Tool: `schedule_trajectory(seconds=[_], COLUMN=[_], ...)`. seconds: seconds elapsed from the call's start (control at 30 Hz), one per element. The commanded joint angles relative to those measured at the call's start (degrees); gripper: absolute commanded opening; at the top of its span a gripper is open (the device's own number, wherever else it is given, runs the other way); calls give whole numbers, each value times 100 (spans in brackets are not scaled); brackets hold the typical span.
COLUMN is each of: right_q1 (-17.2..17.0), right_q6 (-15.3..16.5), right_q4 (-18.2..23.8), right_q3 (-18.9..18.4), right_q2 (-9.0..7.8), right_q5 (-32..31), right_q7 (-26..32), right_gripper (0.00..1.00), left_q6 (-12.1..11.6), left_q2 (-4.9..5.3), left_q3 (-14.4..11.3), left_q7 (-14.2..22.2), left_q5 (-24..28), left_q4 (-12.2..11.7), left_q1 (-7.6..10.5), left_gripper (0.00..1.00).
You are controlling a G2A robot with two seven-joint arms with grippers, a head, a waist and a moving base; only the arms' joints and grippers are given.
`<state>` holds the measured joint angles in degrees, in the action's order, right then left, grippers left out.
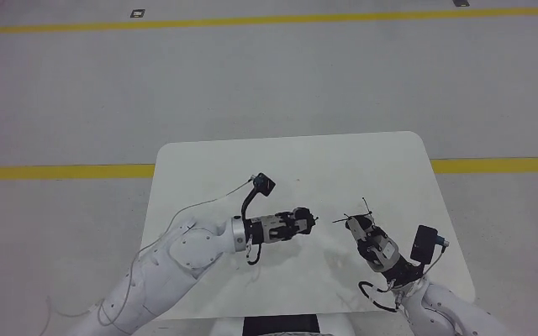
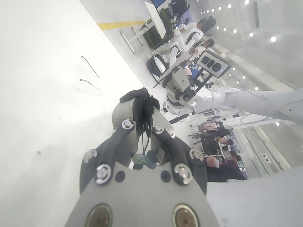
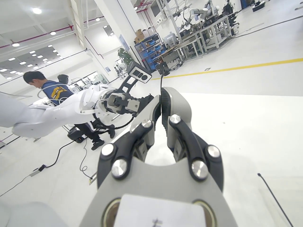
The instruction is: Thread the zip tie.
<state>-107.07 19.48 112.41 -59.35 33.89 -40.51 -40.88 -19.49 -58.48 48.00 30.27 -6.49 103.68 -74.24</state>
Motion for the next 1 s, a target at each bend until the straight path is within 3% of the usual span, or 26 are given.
schedule_trajectory(seconds=[0.0, 0.97], right_q1=[0, 0], right_q6=[0, 0], right_q4=[0, 0], right_q3=[0, 0], right_q2=[0, 0], right_q5=[0, 0], right_q7=[0, 0], right_gripper=[0, 0], left_q6=[1, 1], left_q2=[23, 47], left_q3=[7, 26], left_q7=[-77, -176], left_q5=[-108, -154], left_q4=[62, 63], left_q1=[-64, -121], left_gripper=[0, 0])
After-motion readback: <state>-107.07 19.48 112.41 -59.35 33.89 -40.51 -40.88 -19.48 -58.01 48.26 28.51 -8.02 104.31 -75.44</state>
